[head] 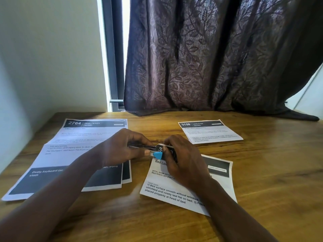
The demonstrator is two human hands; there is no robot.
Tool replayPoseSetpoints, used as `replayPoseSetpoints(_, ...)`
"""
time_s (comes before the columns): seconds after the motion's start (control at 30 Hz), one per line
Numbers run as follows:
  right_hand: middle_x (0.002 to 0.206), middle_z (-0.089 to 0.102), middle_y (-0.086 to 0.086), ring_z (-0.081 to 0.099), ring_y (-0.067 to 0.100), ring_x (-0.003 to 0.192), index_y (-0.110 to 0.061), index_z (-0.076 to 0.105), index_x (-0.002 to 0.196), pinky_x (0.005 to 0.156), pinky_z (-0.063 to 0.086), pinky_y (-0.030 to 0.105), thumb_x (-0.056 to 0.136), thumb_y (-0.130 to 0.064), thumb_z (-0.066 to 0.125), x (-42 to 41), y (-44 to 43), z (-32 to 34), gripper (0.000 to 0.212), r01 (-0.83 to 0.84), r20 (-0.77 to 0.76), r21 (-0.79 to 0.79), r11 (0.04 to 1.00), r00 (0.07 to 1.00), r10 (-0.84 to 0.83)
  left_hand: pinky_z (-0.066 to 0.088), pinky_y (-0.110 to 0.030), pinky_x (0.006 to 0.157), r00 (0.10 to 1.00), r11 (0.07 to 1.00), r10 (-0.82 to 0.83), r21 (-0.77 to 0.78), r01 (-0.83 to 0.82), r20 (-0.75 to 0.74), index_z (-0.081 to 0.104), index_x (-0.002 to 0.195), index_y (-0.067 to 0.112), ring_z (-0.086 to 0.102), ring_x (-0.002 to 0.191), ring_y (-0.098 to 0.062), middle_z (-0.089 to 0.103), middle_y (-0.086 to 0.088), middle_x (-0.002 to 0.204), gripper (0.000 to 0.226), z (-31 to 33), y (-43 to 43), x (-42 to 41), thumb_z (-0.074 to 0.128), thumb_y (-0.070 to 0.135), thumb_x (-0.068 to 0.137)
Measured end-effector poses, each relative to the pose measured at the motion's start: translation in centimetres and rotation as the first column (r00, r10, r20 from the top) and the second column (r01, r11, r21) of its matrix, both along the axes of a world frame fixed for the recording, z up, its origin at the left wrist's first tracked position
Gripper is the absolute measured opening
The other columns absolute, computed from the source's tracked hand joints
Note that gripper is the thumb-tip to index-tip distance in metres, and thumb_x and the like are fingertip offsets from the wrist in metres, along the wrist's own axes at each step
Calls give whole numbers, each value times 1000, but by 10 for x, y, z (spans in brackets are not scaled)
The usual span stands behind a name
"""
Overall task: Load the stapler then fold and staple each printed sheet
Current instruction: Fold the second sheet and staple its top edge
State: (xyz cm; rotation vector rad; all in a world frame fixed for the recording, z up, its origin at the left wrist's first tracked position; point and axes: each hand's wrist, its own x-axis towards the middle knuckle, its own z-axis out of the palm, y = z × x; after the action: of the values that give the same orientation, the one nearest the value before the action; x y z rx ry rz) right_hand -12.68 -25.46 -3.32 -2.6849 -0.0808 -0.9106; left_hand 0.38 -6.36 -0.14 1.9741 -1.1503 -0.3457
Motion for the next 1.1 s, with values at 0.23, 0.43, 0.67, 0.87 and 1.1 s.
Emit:
replayPoseSetpoints(0.23, 99, 58, -6, 52, 8, 89, -23, 55, 107, 75, 49, 32, 99, -23, 54, 0, 1, 0, 8, -52, -8, 10, 999, 999, 52, 60, -38, 90, 1000, 1000, 3, 22, -3, -5, 78, 108, 28, 70, 104, -9, 78, 15, 102, 17, 1, -1, 0, 74, 23, 92)
replayPoseSetpoints(0.43, 100, 58, -6, 52, 7, 90, -22, 55, 109, 76, 50, 30, 99, -23, 54, 0, 1, 0, 10, -67, -16, 19, 998, 998, 67, 61, -37, 89, 1000, 1000, 13, 23, -13, -7, 78, 104, 31, 70, 102, -5, 78, 18, 100, 15, 0, -2, -1, 73, 23, 93)
replayPoseSetpoints(0.67, 99, 57, -6, 50, 10, 91, -20, 59, 108, 77, 45, 32, 102, -37, 46, -2, 1, 4, 22, -103, 21, 25, 994, 995, 102, 59, -42, 87, 995, 998, 25, 46, -30, 94, 77, 109, 27, 69, 96, -10, 77, 12, 99, 17, -1, -2, 0, 72, 22, 94)
replayPoseSetpoints(0.87, 109, 60, -3, 52, 14, 101, -19, 60, 119, 87, 45, 36, 90, -39, 62, -2, 0, 2, 35, -116, -2, -32, 993, 993, 116, 57, -43, 93, 981, 996, 7, 90, -25, 195, 76, 115, 28, 68, 103, -5, 76, 16, 107, 23, -3, -2, 0, 73, 22, 94)
replayPoseSetpoints(1.1, 111, 61, -1, 50, 15, 107, -16, 61, 128, 90, 45, 36, 90, -36, 63, 2, 0, -1, 43, -125, -62, -63, 990, 991, 121, 57, -42, 96, 968, 992, 15, 116, -46, 252, 74, 122, 28, 66, 109, -8, 75, 14, 117, 29, -6, -3, -1, 72, 19, 94)
